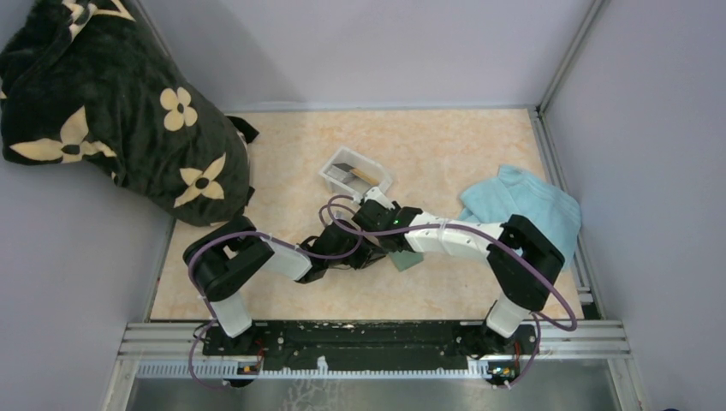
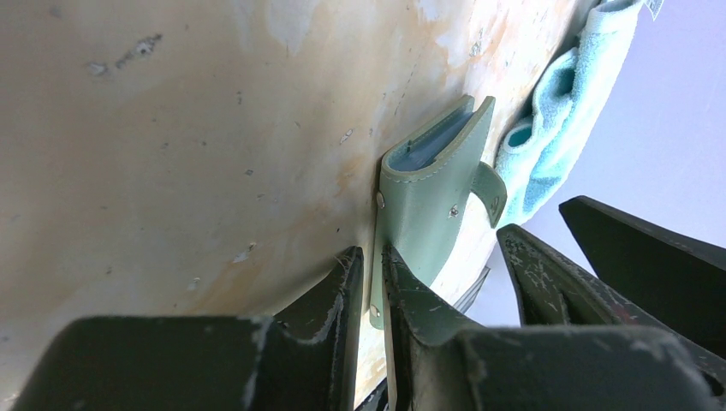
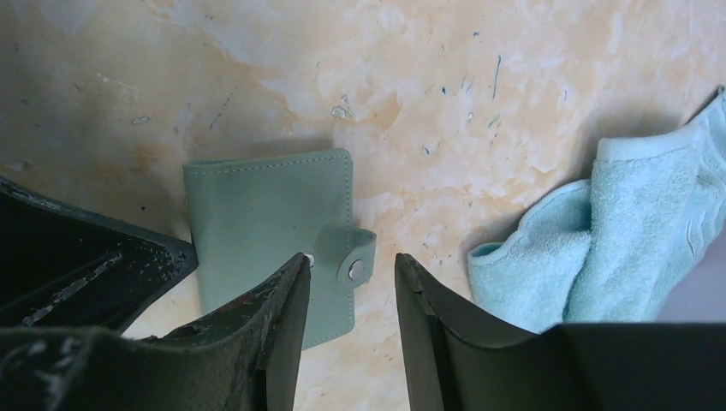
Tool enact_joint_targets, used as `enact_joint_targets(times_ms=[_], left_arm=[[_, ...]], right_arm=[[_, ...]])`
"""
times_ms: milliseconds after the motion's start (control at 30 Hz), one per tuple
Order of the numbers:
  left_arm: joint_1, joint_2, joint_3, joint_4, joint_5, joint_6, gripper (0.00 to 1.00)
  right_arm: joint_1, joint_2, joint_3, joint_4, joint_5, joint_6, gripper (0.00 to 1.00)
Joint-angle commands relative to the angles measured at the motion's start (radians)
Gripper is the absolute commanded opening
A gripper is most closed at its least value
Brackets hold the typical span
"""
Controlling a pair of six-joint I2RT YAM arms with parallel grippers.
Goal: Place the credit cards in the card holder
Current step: Close the card holder at the center of the board.
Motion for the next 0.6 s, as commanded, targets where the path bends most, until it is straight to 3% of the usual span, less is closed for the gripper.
enact_joint_targets(times_ms=[0, 567], left_arm=[[0.006, 0.058, -0.029, -0.162, -0.030, 0.050, 0.23], [0.010, 0.065, -0.038, -0.146, -0.022, 0.049, 0.23]], right_arm=[[0.012, 0.010, 0.021, -0.013, 0.006, 0.029, 0.42], [0.000, 0.082, 0.001, -0.033, 0.060, 0.065, 0.37]])
